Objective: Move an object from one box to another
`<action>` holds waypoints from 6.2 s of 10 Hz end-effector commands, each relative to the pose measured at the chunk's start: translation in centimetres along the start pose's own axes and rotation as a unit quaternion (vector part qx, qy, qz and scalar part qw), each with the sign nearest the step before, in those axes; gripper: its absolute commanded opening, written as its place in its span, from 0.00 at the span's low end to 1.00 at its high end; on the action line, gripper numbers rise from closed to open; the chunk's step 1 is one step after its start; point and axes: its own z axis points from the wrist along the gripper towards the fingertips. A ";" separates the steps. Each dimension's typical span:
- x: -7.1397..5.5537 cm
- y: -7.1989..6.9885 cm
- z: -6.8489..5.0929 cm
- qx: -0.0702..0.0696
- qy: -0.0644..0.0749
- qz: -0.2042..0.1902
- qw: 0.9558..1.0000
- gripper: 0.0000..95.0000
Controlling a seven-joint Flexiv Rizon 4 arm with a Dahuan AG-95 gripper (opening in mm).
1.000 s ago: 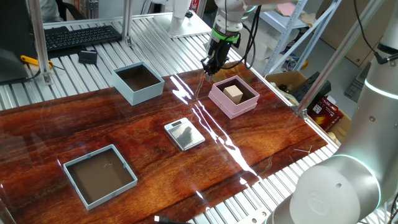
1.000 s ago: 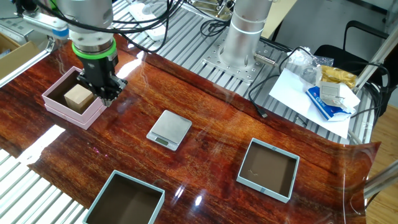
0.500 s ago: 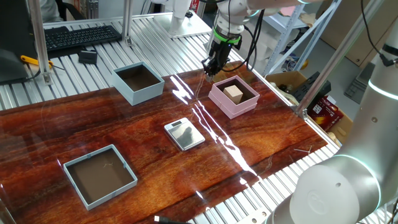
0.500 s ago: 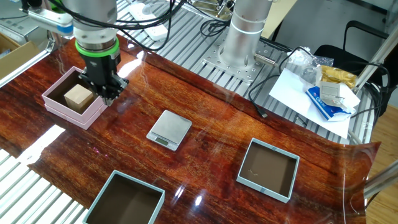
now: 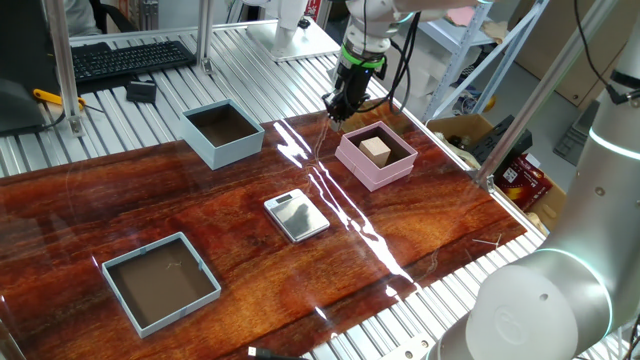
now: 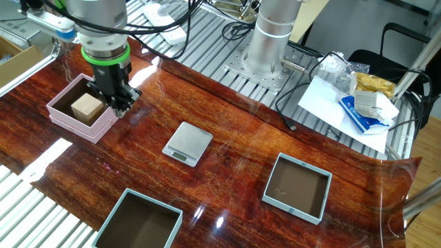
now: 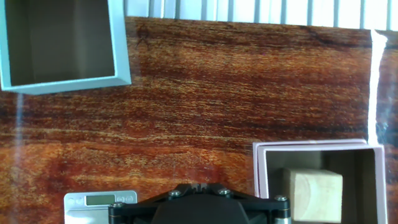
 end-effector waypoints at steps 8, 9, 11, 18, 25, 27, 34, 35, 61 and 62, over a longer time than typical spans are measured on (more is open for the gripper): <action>0.0 0.0 0.0 0.013 -0.010 0.005 1.000 0.00; 0.0 0.0 0.0 0.021 -0.014 0.006 1.000 0.00; 0.0 0.0 0.0 0.023 -0.026 0.011 0.999 0.00; 0.0 0.0 0.0 0.026 -0.022 0.031 0.999 0.00; -3.5 -4.1 1.4 0.015 0.004 0.022 1.000 0.00; -4.2 -5.2 1.6 0.007 0.017 0.017 1.000 0.00; -6.0 -7.3 1.5 0.004 0.021 0.001 1.000 0.00; -6.6 -7.7 1.4 0.004 0.025 -0.001 1.000 0.00; -10.5 -11.7 2.2 -0.021 0.025 0.011 0.999 0.00; -10.5 -11.7 2.2 -0.020 0.026 0.011 0.999 0.00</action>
